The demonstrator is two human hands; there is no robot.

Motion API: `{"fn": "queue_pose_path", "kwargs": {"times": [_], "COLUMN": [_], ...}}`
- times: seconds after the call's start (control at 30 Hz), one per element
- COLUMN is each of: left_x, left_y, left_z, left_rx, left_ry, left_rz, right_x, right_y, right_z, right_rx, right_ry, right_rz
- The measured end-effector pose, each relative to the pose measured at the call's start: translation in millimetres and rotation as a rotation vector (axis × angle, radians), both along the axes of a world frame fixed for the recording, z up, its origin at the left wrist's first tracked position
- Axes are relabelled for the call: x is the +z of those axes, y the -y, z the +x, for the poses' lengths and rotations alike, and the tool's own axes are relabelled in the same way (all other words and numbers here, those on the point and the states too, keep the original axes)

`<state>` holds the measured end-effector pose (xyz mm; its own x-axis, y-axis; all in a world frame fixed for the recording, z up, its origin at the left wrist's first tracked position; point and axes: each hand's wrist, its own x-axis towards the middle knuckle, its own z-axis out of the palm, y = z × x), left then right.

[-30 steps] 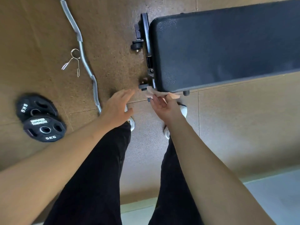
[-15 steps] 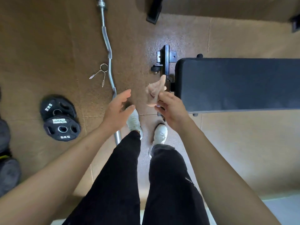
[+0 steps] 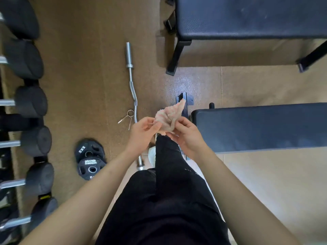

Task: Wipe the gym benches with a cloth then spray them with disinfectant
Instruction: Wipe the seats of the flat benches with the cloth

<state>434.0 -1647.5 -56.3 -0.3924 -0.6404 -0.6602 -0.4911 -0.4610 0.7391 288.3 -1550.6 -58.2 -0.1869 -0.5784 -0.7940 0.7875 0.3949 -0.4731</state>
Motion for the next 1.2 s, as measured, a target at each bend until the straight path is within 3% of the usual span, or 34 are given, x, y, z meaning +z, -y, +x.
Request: {"fn": "queue_pose_path", "kwargs": {"times": [0.17,0.37,0.5,0.6,0.7,0.87,1.0,1.2], "left_x": [24.7,52.2,65.1,70.5,65.9,49.6,35.5,12.4], "left_y": [64.0,143.0,193.3,226.7,262.1,326.5,371.7,413.2], "left_z": [-40.4,-96.6,-136.3,-166.1,-198.0,-244.9,-280.8,-323.0], "left_rx": [-0.107,-0.435,-0.630,-0.694,-0.729,-0.774,-0.867,-0.887], "left_ry": [0.089,0.156,0.091,-0.013,-0.114,-0.158,-0.124,-0.026], "left_rz": [-0.205,-0.402,-0.612,-0.614,-0.551,-0.438,-0.409,-0.384], "right_x": [15.5,34.6,65.5,78.2,73.8,68.4,70.5,70.3], "right_y": [50.9,107.5,149.7,182.2,217.9,274.0,321.0,363.8], "right_z": [-35.8,-103.9,-143.6,-166.0,-189.4,-238.3,-276.4,-346.4], "right_rx": [0.160,0.468,0.425,0.494,0.606,0.555,0.523,0.422], "right_ry": [-0.170,-0.781,-0.936,-1.118,-1.106,-1.155,-1.043,-1.076], "right_rz": [0.133,0.359,0.176,-0.028,-0.071,0.090,0.188,0.272]}}
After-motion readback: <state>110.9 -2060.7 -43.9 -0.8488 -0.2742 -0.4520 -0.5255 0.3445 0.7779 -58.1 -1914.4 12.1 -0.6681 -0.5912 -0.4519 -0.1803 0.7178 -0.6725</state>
